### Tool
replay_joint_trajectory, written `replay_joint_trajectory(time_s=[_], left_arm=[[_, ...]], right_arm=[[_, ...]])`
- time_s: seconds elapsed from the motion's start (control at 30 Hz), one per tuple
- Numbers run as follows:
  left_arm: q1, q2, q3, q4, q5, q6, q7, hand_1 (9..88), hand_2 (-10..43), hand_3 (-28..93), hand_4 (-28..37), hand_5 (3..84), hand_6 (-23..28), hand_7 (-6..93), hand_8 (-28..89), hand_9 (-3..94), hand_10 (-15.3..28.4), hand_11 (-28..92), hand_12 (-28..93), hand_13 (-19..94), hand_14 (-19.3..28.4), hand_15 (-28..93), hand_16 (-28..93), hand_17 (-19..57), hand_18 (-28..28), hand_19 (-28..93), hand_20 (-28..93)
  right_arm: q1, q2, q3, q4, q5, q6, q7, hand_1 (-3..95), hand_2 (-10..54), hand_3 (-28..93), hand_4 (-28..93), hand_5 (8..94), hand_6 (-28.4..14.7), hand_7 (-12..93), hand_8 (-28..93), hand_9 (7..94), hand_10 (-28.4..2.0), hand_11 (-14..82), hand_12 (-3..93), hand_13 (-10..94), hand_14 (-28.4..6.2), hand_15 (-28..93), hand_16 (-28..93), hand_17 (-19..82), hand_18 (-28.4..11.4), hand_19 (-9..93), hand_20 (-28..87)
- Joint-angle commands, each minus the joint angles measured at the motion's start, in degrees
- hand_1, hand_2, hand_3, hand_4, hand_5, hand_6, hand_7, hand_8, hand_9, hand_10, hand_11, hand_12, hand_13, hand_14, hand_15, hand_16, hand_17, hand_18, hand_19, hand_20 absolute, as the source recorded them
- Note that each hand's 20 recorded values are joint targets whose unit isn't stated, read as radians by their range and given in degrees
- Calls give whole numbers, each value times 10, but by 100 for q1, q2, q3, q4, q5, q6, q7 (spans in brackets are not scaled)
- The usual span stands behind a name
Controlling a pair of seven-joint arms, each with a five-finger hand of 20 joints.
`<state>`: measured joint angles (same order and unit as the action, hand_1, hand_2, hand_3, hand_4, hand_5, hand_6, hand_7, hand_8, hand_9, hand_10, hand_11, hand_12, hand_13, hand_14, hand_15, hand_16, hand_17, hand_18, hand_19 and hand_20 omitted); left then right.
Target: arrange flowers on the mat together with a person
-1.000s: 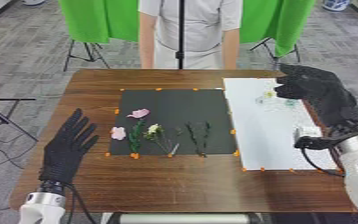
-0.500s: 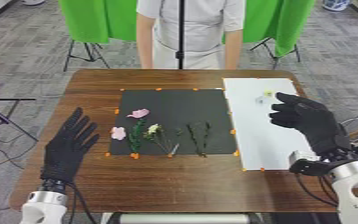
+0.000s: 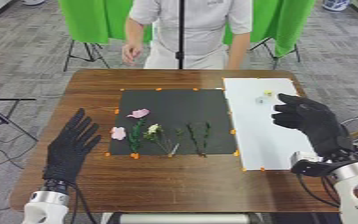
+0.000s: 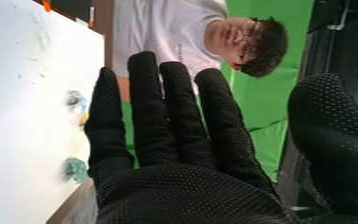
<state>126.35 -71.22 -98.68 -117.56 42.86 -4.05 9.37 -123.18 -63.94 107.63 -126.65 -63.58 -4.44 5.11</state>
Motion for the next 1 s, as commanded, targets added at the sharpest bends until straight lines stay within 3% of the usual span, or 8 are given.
replay_joint_trajectory(time_s=[0.03, 0.1, 0.13, 0.27, 0.37, 0.6, 0.73, 1.0], left_arm=[[115, 160, 165, 44, -104, 47, 176, 239, -30, 737, -272, 244, 11, 163, -89, 182, 95, 117, 137, 161, 115, 134, 62, -129, 194, 384, 137], [18, 192, 261, 99, -137, 58, 226, 239, -30, 737, -273, 244, 11, 163, -89, 182, 95, 119, 138, 161, 115, 135, 62, -129, 194, 384, 137], [-74, -69, 148, 119, 38, -110, 69, 239, -30, 738, -272, 244, 11, 162, -89, 182, 95, 119, 138, 161, 115, 135, 62, -129, 194, 384, 137], [-90, 28, 108, 113, 46, -151, 102, 239, -30, 738, -273, 244, 10, 162, -89, 183, 96, 122, 139, 161, 116, 136, 62, -129, 194, 384, 137], [5, -158, 90, 105, 2, -133, 38, 239, -30, 738, -272, 244, 10, 162, -88, 183, 96, 123, 139, 161, 115, 136, 62, -130, 194, 384, 137], [-243, 0, 136, 162, 118, -253, 57, 241, -28, 737, -271, 244, 9, 164, -89, 184, 96, 125, 140, 162, 116, 139, 61, -129, 194, 384, 137], [-48, -161, 149, 118, 41, -235, -4, 240, -27, 737, -271, 244, 10, 163, -89, 184, 96, 126, 140, 162, 115, 138, 60, -129, 194, 384, 137], [-8, -160, 142, 83, 63, -160, 43, 241, -26, 736, -270, 244, 11, 163, -89, 184, 96, 124, 139, 162, 115, 137, 61, -129, 194, 384, 136]], right_arm=[[-84, -4, 38, -59, -55, -29, 43, 171, 65, 880, -226, 443, -70, 146, -98, 437, -160, 181, 226, 355, -143, 376, 198, 107, -224, 519, 310], [-85, 128, 75, -56, -103, 35, -1, 172, 65, 879, -226, 443, -70, 147, -97, 437, -160, 181, 225, 355, -144, 377, 198, 107, -224, 519, 310], [-23, 200, 95, -21, -120, 8, -10, 172, 66, 879, -226, 444, -70, 147, -97, 437, -160, 181, 225, 355, -144, 377, 198, 107, -224, 519, 309], [23, 360, 146, 10, -62, -65, 27, 172, 68, 879, -227, 449, -75, 141, -99, 439, -160, 182, 224, 357, -143, 378, 197, 107, -224, 519, 309], [-24, 224, 114, 32, -92, -118, 32, 171, 71, 879, -227, 450, -76, 140, -97, 439, -160, 184, 224, 357, -143, 381, 197, 107, -224, 520, 309], [17, 421, 190, 66, -105, -55, -12, 171, 74, 879, -227, 452, -74, 143, -97, 443, -161, 187, 223, 358, -143, 382, 195, 107, -224, 520, 309], [-22, 293, 120, 67, -147, -144, -1, 170, 74, 881, -226, 452, -75, 144, -98, 442, -160, 186, 222, 357, -143, 384, 195, 107, -224, 520, 309], [-54, 176, -133, 110, 282, 294, -80, 170, 75, 883, -226, 455, -72, 148, -98, 445, -162, 187, 223, 361, -144, 388, 194, 110, -224, 525, 310]])
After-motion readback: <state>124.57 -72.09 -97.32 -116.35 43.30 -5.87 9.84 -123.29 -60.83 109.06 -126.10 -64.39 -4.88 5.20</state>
